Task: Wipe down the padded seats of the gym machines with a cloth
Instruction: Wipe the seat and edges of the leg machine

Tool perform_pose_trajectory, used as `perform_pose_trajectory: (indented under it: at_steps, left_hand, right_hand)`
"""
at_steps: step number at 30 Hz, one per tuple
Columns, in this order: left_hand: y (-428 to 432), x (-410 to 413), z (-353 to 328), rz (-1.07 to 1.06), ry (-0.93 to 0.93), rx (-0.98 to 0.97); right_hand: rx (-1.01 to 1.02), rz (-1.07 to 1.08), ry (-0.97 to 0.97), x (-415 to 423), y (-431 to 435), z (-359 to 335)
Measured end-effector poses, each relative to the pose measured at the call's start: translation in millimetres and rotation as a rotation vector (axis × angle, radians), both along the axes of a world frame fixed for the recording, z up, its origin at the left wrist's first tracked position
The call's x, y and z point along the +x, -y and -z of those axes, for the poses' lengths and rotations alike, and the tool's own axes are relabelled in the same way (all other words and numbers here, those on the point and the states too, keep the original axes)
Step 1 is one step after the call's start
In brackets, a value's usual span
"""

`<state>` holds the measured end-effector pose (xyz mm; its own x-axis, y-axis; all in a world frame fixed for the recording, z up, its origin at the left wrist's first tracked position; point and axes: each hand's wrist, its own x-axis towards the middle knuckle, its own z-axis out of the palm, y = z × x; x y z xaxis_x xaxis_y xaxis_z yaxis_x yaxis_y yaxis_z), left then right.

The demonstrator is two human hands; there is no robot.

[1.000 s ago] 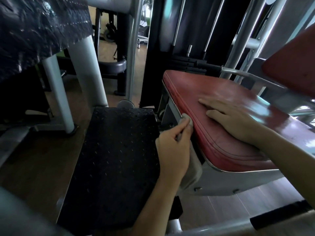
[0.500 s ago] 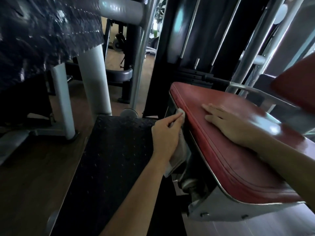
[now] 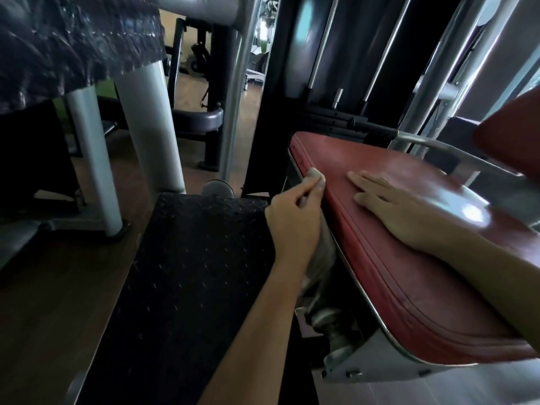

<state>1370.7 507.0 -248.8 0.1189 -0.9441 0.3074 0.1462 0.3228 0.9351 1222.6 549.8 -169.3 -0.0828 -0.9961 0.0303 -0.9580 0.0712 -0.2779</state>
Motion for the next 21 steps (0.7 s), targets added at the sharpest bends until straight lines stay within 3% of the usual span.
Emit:
perform_pose_trajectory:
  at_steps: [5,11,18,21]
  left_hand:
    - [-52.5,5.4,18.7,0.078,-0.076,0.009]
    - [9.9,-5.9,5.6,-0.020,-0.012,0.091]
    - [-33.1,14.4,25.1,0.240,-0.104,0.050]
    - [-27.1,19.5,23.5,0.221,-0.106,0.053]
  right_hand:
    - [-0.002,0.001,-0.006,-0.1,-0.5,1.2]
    - [0.017,-0.007,-0.019,-0.2,1.7,0.1]
    - [-0.041,-0.042,0.007,-4.1,4.2,1.4]
    - [-0.072,-0.017,0.007,-13.8,28.3,-0.4]
